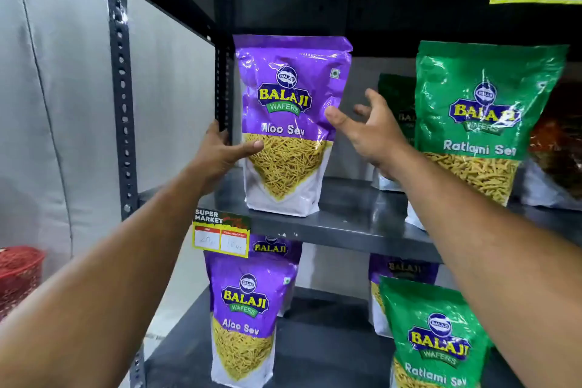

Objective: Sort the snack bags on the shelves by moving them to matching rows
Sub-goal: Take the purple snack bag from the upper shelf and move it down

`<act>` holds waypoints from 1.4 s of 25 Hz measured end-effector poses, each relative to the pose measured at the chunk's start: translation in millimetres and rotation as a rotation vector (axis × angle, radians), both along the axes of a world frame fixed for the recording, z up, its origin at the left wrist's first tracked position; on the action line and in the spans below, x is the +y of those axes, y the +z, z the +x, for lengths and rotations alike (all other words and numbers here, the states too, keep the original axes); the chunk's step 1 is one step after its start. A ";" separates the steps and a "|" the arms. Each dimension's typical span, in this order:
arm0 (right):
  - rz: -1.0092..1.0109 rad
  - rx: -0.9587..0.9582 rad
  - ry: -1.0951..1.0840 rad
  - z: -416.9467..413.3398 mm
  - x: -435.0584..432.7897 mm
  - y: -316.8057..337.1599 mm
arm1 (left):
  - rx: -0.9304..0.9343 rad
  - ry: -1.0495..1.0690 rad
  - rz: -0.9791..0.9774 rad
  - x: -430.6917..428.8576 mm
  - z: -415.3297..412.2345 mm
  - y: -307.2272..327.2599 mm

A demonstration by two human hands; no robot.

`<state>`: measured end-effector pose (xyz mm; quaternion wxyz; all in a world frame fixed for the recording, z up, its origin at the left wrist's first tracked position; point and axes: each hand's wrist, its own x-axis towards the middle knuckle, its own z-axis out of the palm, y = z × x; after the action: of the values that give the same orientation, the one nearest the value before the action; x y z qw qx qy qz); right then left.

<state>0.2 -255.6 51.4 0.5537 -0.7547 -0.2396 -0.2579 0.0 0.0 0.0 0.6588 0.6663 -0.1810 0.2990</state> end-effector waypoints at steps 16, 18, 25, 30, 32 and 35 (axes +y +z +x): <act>0.485 0.133 0.534 29.7 28.5 43.1 | 0.143 -0.405 0.224 -14.7 -1.7 -3.3; 0.497 0.093 0.602 0.9 14.4 42.4 | 0.090 -0.373 0.215 -32.2 -42.1 -4.4; 0.429 0.050 0.769 -89.6 -35.8 -29.7 | 0.108 -0.174 0.062 -88.7 -177.7 -87.9; 0.303 0.252 0.745 -87.6 -56.4 -134.7 | 0.292 -0.169 0.139 -116.8 -194.5 -196.9; 0.273 0.384 0.728 -71.4 -61.5 -175.6 | 0.358 -0.156 0.084 -120.8 -177.9 -251.0; 0.341 0.570 0.593 -41.5 -64.1 -232.8 | 0.454 -0.103 -0.045 -135.3 -143.4 -320.0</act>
<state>-41.3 -319.6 -181.5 0.7641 -0.5923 -0.2376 0.0946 -143.4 -135.3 -320.0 0.7117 0.6913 -0.0552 0.1116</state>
